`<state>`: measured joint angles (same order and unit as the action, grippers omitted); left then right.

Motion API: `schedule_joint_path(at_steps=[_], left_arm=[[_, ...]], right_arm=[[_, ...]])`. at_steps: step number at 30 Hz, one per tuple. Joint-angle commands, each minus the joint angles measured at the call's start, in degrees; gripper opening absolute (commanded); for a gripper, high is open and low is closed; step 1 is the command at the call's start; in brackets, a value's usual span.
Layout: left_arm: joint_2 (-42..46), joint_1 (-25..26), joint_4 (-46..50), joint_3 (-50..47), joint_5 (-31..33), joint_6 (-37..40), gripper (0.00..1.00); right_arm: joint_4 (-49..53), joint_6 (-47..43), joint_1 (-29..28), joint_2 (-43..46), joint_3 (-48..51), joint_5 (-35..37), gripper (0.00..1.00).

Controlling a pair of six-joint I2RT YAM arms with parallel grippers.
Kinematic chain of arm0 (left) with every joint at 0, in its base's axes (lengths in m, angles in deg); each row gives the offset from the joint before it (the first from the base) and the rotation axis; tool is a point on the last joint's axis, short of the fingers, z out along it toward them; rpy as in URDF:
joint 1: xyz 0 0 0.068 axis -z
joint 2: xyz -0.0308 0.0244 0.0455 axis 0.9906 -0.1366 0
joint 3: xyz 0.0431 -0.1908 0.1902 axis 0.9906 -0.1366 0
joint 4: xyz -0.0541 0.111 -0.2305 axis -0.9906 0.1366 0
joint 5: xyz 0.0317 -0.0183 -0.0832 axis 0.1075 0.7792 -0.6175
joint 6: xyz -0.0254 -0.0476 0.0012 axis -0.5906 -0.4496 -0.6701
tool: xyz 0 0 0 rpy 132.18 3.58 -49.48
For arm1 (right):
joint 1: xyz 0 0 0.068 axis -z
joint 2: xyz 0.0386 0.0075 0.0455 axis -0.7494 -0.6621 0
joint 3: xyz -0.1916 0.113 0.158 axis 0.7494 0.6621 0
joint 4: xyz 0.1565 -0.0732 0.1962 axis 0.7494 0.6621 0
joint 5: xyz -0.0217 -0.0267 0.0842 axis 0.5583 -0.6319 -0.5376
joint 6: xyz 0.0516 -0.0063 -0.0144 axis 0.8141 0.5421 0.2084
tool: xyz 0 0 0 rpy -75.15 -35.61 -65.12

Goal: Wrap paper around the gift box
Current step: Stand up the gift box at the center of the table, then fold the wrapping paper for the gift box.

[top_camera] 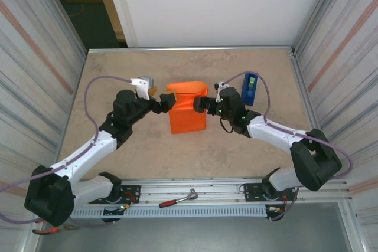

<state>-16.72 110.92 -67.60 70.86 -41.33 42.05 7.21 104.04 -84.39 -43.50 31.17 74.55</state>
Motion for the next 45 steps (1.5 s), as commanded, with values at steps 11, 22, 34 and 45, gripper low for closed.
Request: schedule_joint_path(at_steps=[11, 22, 34, 45], left_arm=[[-11.93, 5.81, -3.65, 1.93, 16.68, 4.06, 0.96], [-14.46, 5.88, -4.23, 1.54, 19.70, 5.07, 0.73], [-12.89, 5.87, -3.37, 0.11, 19.34, 5.13, 0.65], [-16.02, 5.92, -4.62, 2.44, 16.24, 5.54, 0.33]], right_arm=[[2.41, 1.72, -2.87, 2.02, 3.61, 2.86, 0.98], [3.21, -1.62, -3.01, 7.75, 1.54, 6.37, 1.00], [-3.49, -5.17, -4.37, 0.84, 0.04, 8.50, 0.97], [-5.94, -6.47, -10.50, -2.55, 1.96, 21.86, 0.76]])
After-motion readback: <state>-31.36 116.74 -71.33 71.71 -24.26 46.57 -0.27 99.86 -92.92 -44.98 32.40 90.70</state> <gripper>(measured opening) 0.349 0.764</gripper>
